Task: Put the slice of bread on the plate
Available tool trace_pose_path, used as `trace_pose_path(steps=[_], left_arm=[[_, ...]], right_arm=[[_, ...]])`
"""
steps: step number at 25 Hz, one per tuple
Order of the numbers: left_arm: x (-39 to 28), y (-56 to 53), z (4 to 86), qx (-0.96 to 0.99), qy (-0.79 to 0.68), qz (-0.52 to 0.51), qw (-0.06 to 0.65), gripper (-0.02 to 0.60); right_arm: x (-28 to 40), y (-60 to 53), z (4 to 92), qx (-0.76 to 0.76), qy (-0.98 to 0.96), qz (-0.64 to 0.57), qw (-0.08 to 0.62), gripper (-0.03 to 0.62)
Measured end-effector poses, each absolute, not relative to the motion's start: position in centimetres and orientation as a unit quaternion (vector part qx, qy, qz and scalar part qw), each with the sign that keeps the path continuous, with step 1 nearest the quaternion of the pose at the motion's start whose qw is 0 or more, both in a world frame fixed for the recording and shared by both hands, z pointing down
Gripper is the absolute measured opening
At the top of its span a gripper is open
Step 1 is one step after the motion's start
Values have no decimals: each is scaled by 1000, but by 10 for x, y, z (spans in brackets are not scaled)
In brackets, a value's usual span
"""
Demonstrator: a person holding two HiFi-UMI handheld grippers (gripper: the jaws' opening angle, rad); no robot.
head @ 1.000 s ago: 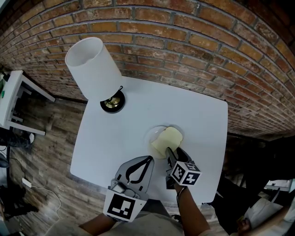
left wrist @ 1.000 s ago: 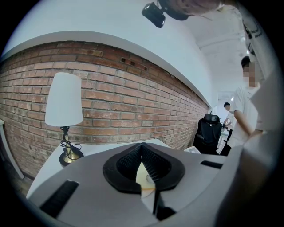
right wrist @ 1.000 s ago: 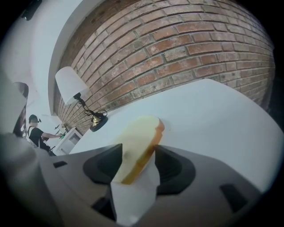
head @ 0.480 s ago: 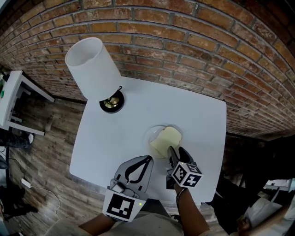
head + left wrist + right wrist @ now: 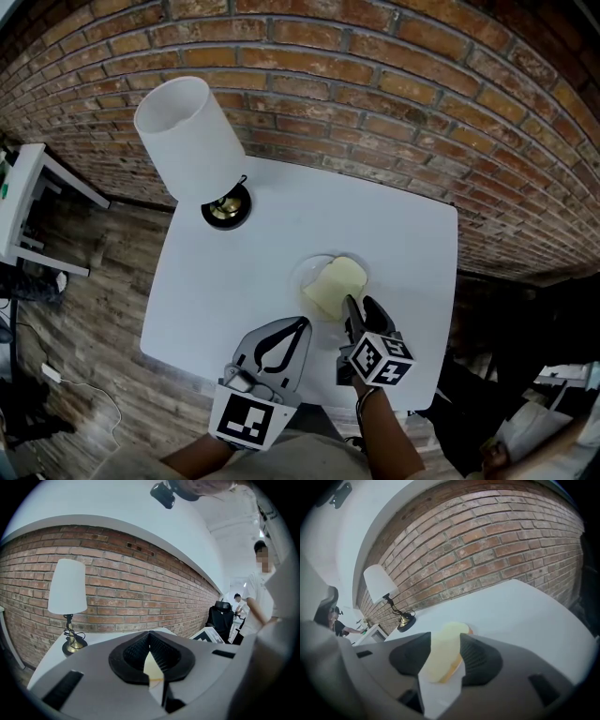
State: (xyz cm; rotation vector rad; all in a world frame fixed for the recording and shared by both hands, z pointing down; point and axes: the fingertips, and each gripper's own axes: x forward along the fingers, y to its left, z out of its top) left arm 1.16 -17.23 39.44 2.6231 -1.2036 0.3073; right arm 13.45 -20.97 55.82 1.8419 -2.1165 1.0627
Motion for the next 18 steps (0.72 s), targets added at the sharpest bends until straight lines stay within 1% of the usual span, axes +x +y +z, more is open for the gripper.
trace_pose_path(steps=[14, 18], left_arm=[[16, -163, 390, 901, -405, 102, 113, 9], [17, -160, 386, 903, -403, 99, 111, 8]], right_arm=[[126, -206, 502, 610, -735, 294, 40, 102], [125, -200, 483, 614, -741, 271, 33, 83]])
